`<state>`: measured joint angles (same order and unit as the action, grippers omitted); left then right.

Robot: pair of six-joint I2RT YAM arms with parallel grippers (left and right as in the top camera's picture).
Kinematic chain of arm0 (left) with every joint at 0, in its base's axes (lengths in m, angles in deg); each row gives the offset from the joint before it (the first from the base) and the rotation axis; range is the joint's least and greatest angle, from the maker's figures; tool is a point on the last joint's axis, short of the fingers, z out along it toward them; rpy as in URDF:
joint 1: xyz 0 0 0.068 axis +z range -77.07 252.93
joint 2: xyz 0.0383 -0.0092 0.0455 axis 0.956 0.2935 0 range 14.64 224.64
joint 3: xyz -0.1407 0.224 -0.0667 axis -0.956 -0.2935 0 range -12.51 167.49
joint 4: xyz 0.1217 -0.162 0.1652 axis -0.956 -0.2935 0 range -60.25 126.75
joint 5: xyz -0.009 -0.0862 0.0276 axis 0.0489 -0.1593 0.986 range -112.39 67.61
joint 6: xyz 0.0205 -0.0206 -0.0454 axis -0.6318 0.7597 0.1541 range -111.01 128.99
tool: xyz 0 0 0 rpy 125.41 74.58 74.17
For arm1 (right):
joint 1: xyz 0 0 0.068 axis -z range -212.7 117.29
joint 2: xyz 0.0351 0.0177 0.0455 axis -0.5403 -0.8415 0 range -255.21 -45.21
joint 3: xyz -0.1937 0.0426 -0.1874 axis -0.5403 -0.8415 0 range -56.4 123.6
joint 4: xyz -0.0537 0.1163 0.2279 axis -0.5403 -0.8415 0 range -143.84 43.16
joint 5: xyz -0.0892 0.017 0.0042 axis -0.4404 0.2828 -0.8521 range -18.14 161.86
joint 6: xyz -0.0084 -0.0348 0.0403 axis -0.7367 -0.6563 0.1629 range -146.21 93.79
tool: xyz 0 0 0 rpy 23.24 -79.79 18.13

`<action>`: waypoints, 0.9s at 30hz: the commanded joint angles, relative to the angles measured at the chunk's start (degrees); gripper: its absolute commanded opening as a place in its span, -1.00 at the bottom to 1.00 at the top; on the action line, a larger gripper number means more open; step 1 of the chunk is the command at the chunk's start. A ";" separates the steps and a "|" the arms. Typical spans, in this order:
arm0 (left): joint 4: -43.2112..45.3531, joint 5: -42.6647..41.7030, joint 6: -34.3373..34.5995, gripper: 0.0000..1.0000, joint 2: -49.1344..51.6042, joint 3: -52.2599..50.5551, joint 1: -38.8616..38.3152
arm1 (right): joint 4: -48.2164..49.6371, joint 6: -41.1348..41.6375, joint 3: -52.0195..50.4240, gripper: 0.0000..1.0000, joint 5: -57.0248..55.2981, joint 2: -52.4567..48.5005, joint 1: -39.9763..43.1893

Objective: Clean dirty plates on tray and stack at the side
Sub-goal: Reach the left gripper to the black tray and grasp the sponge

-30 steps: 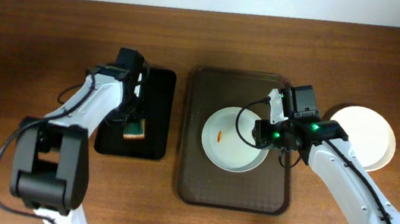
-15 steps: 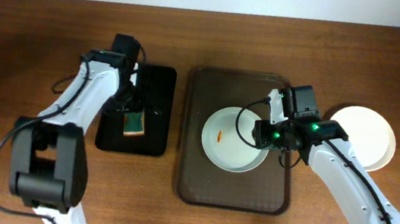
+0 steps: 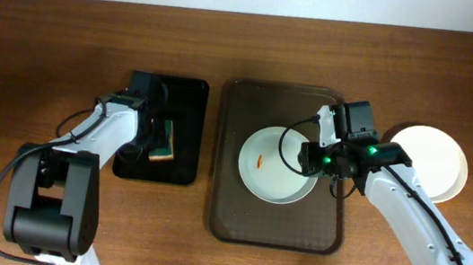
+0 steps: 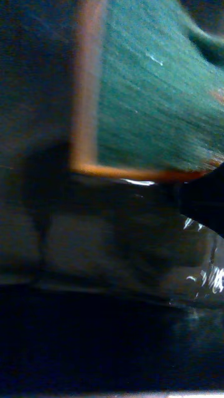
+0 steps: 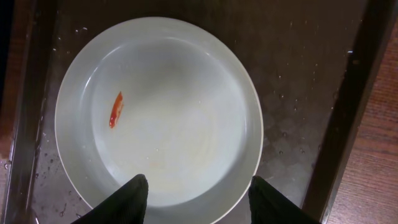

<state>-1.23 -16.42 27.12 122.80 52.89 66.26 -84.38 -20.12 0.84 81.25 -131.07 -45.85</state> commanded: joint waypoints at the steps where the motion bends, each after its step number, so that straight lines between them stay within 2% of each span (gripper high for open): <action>1: -7.41 -1.25 -0.85 -1.00 -2.54 5.68 0.09 | -0.02 0.37 1.33 0.08 0.61 0.76 0.09; 3: -10.38 -1.25 -0.85 -0.98 -5.09 9.07 0.09 | -0.02 0.37 1.33 0.08 0.61 0.76 0.09; 6: -10.29 -1.66 -0.85 -1.00 -6.51 9.27 -0.09 | 0.00 0.37 1.33 0.08 0.59 0.76 0.09; 13: 1.53 -4.72 -0.85 -1.00 -0.09 -0.90 -0.07 | -0.02 0.37 1.33 0.08 0.61 0.76 0.09; 19: 0.94 -4.33 -1.51 -1.00 1.53 -1.18 -0.02 | 0.00 0.37 1.33 0.08 0.61 0.76 0.09; 22: -4.92 -6.38 -1.49 -0.98 0.87 4.70 -0.02 | 0.00 0.35 1.33 0.08 0.61 0.76 0.09; 25: -10.14 -7.85 -1.49 -0.78 -0.92 11.26 -0.04 | 0.02 0.35 1.33 0.08 0.61 0.76 0.09; 26: -11.19 -7.96 -1.49 -0.52 -1.81 13.29 -0.46 | 0.00 0.37 1.33 0.08 0.59 0.76 0.09; 27: -10.71 -7.74 -1.46 -0.39 -2.01 13.29 -1.03 | 0.00 0.37 1.33 0.08 0.59 0.76 0.09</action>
<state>-11.76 -22.97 25.96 123.11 64.00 66.15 -84.33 -20.16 0.84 81.27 -131.07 -45.85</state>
